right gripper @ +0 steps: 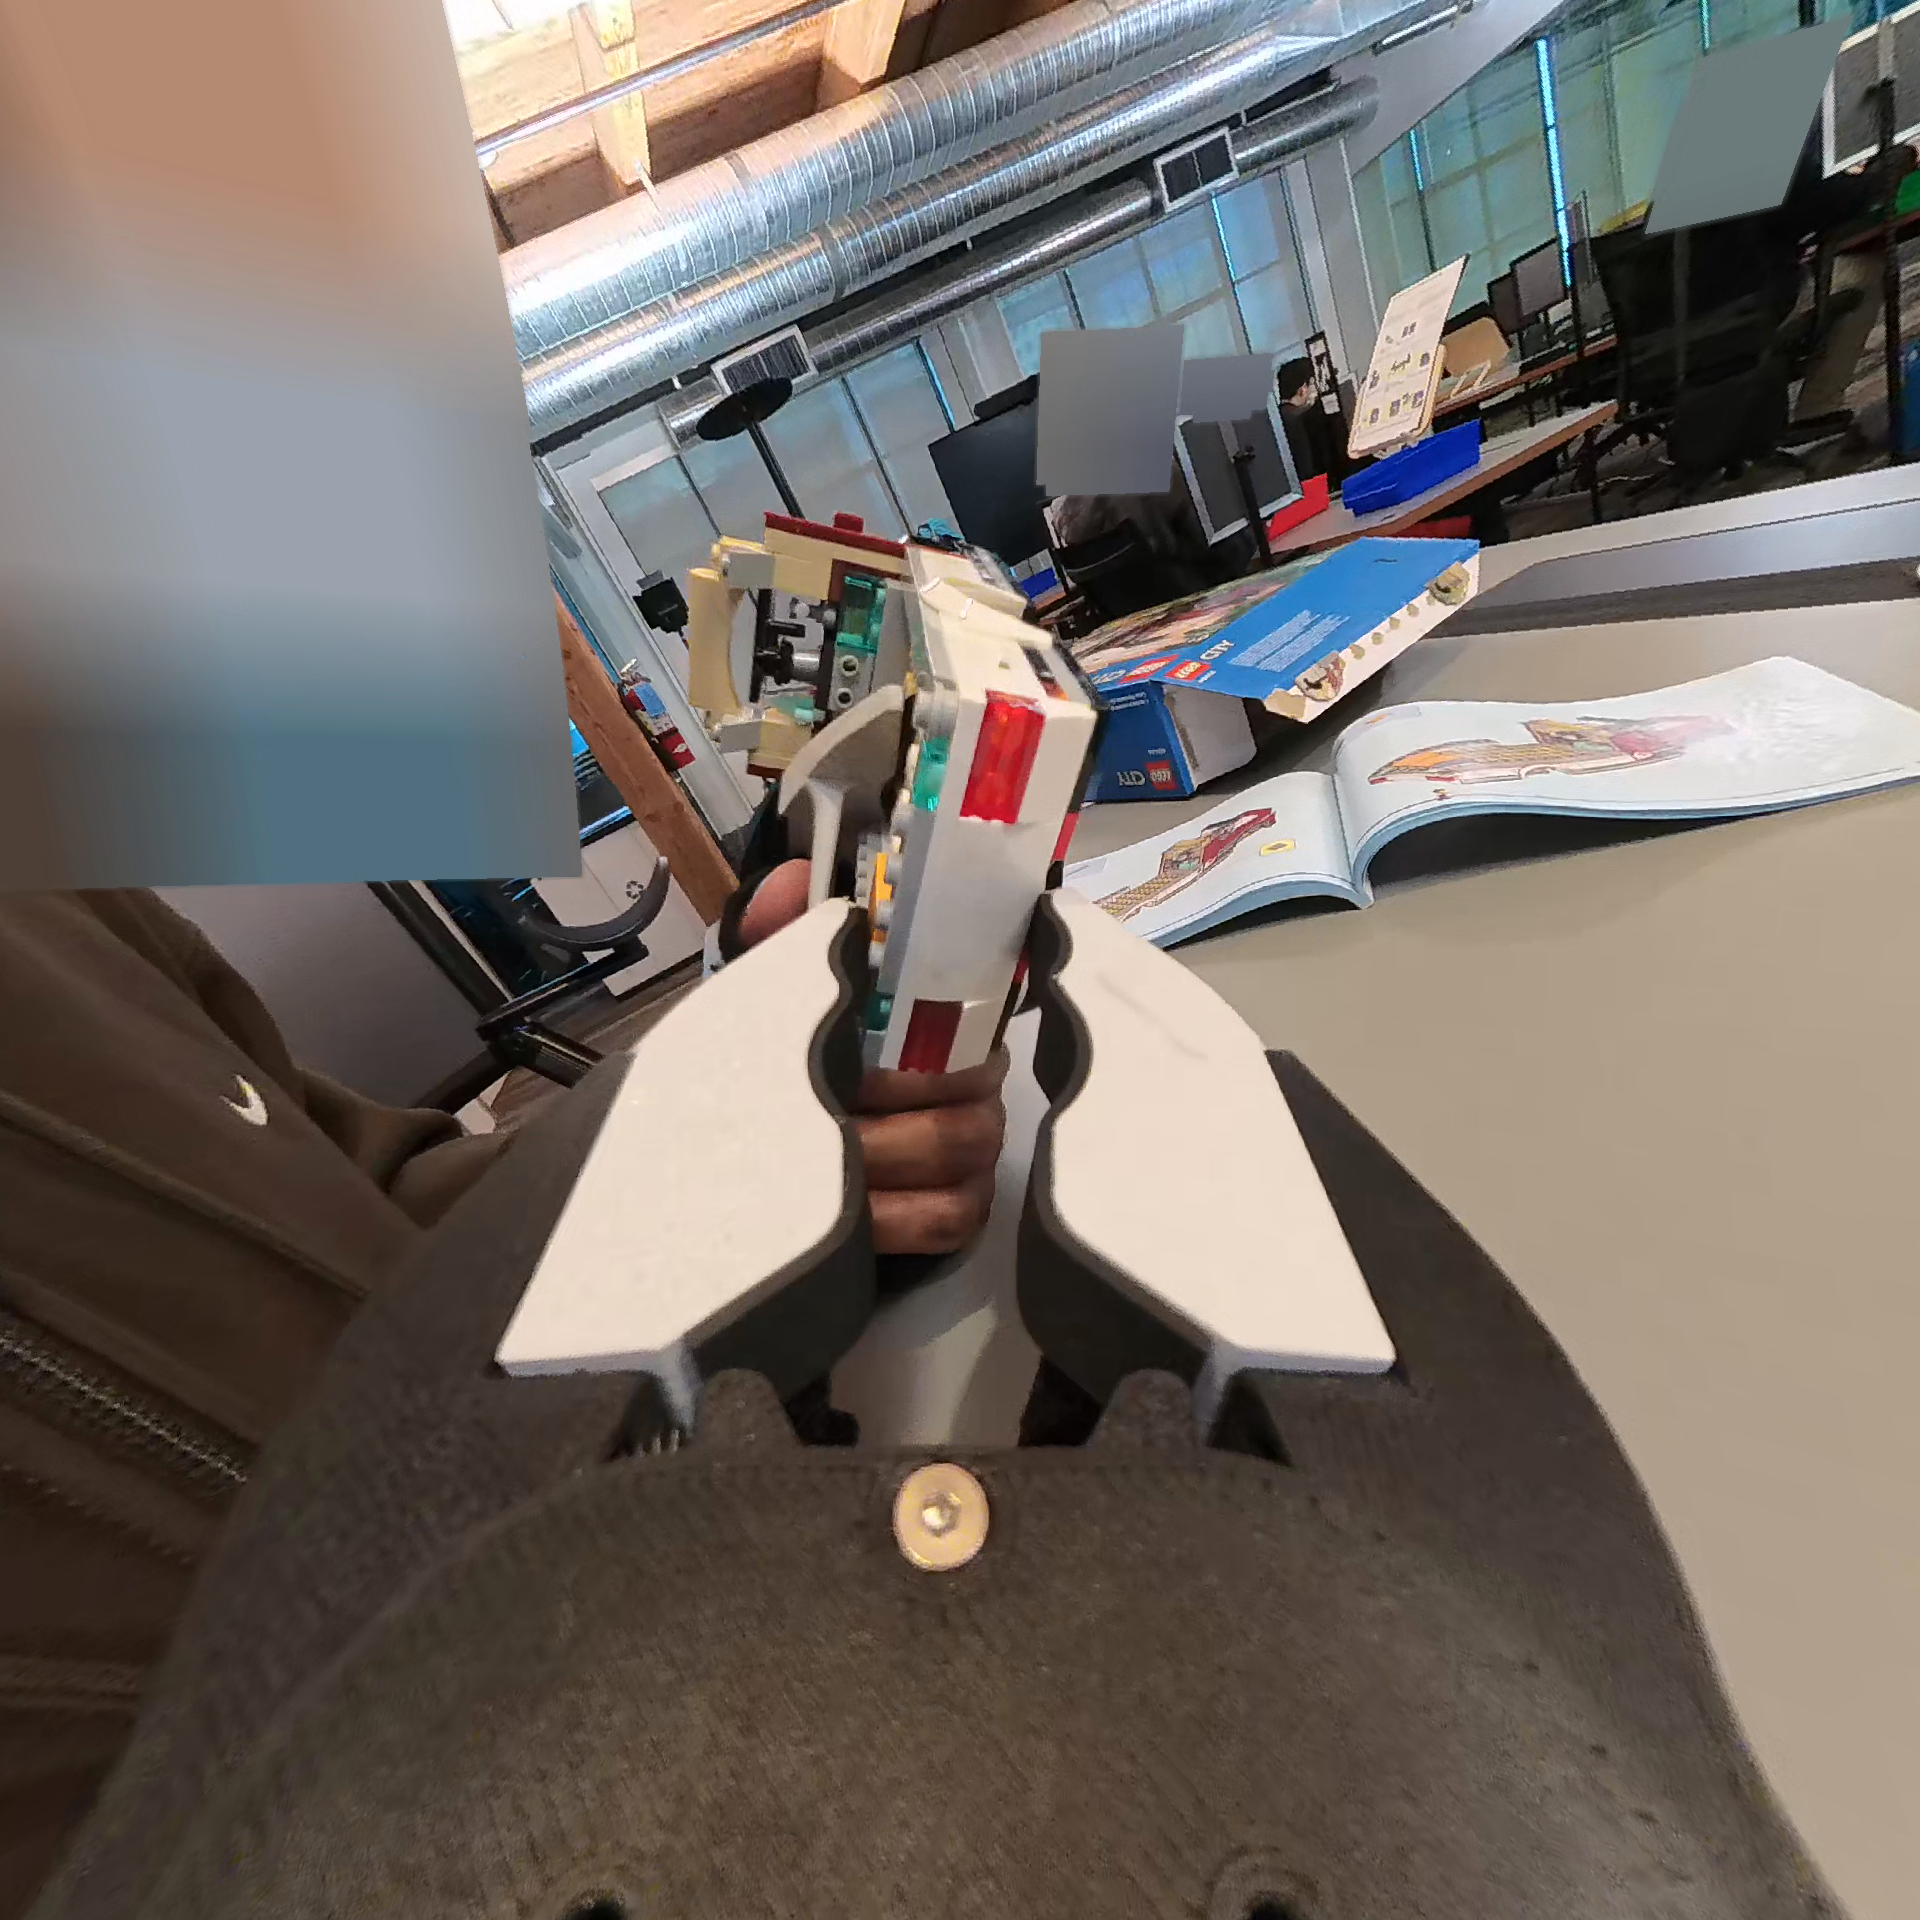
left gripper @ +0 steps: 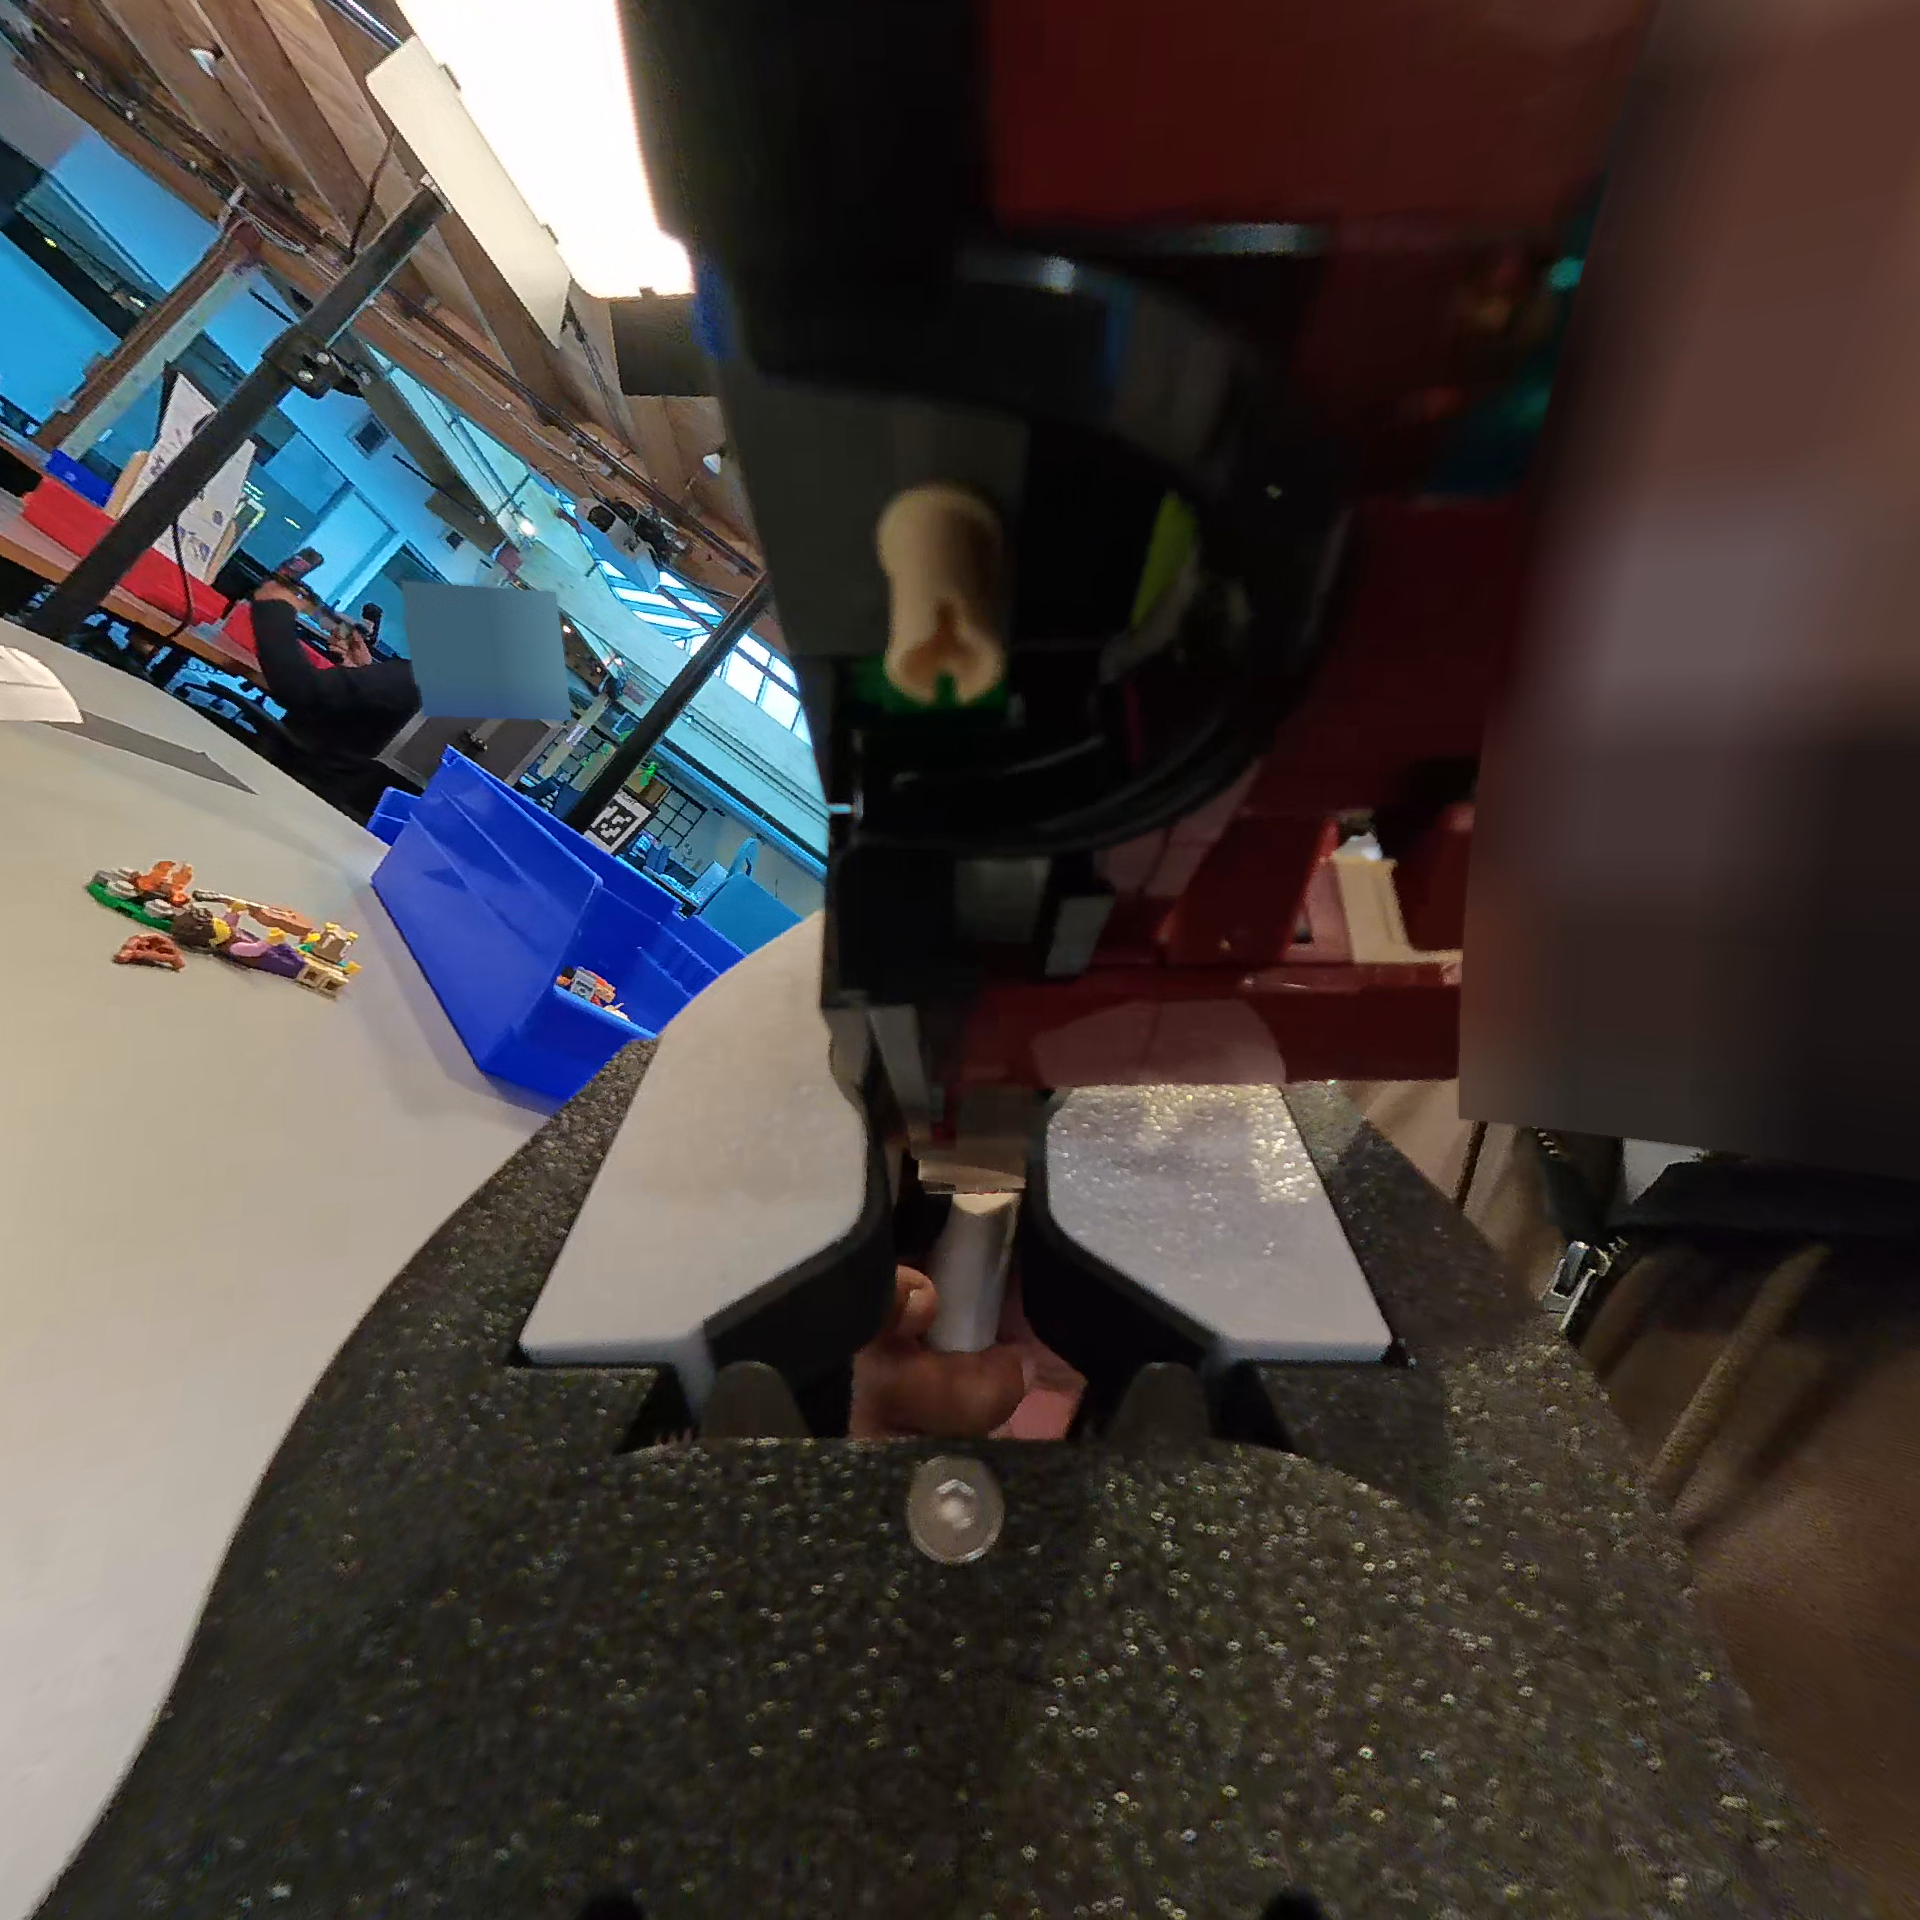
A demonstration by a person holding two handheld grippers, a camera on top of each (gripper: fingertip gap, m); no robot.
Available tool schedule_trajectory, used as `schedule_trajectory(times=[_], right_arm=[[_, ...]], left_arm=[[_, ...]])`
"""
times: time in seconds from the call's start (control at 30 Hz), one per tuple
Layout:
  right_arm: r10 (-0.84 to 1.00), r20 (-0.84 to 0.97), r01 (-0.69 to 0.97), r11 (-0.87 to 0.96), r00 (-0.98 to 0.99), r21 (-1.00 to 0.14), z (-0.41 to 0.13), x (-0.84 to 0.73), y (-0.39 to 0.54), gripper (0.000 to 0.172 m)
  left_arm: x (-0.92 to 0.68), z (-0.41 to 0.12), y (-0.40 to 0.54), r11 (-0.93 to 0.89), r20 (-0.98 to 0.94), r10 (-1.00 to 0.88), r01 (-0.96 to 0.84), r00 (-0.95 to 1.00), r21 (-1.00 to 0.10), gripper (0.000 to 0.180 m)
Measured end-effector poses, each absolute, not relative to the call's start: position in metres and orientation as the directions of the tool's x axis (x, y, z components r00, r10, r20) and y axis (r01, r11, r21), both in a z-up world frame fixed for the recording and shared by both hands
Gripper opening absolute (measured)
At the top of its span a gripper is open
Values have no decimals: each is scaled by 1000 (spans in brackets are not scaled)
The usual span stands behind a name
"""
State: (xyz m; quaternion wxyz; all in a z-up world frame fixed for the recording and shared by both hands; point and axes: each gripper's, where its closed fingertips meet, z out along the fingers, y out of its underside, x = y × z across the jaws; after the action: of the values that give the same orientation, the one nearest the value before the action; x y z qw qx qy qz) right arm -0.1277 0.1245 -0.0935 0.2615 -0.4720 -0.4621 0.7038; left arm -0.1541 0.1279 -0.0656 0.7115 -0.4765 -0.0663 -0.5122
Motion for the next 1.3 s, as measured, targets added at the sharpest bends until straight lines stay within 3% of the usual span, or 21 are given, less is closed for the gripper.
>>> schedule_trajectory(times=[0.53,1.3], right_arm=[[784,-462,56,-485,-416,-873,-93,-127,127,37],[794,-455,43,-480,-402,-876,-92,-123,122,26]], left_arm=[[-168,-67,125,96,589,-630,804,506,-587,24],[-156,-58,117,111,512,-674,757,533,-643,24]])
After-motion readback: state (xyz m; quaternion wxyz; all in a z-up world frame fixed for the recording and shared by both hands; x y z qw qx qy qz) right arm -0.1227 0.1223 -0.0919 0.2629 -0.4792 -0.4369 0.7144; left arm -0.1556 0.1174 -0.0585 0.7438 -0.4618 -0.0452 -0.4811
